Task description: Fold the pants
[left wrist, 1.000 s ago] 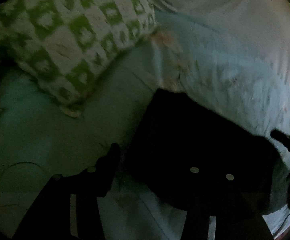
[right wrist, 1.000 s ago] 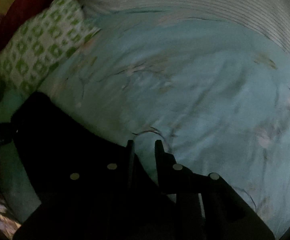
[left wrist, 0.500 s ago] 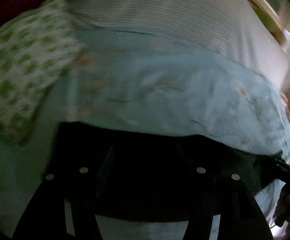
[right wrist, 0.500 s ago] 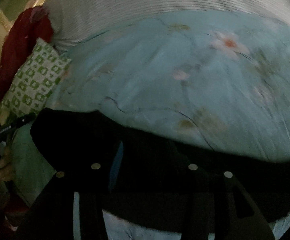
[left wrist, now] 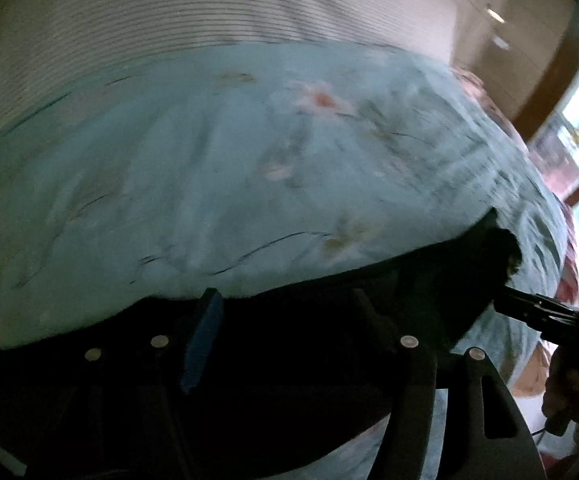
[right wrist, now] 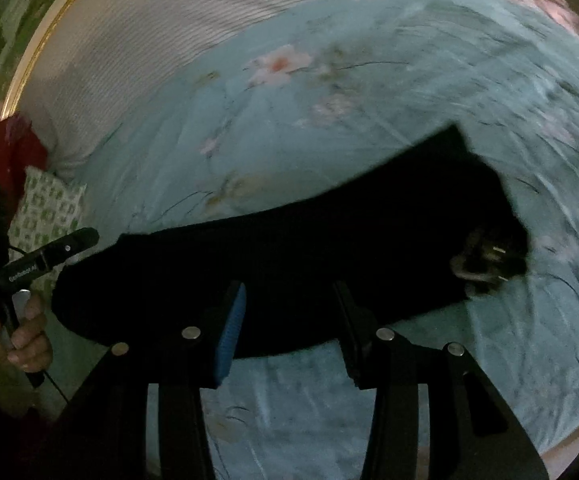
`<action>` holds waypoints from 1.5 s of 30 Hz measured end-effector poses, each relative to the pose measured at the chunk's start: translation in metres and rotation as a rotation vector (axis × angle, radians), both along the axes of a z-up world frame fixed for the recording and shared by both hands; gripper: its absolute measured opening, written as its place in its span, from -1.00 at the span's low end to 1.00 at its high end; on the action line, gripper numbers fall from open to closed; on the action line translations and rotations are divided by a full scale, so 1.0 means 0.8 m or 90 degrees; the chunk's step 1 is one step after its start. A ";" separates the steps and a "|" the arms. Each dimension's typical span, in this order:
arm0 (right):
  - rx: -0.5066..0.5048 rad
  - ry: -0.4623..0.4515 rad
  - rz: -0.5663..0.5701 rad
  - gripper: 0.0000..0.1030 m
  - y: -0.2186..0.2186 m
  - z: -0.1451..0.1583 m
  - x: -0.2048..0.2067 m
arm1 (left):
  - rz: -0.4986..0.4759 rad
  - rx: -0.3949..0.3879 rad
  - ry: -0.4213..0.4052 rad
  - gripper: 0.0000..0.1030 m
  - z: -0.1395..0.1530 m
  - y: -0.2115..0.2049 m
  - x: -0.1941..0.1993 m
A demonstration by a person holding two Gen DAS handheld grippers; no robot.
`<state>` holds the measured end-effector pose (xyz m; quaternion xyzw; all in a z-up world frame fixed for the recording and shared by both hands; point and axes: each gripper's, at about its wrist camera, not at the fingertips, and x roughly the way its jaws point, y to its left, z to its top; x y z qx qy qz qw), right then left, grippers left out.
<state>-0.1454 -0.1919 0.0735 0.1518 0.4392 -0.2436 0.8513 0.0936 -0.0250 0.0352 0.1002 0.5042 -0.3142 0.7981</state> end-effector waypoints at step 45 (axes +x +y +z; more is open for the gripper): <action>0.044 -0.178 -0.101 -0.84 -0.095 0.040 -0.096 | -0.465 0.066 0.085 -0.92 -0.047 -0.380 -0.068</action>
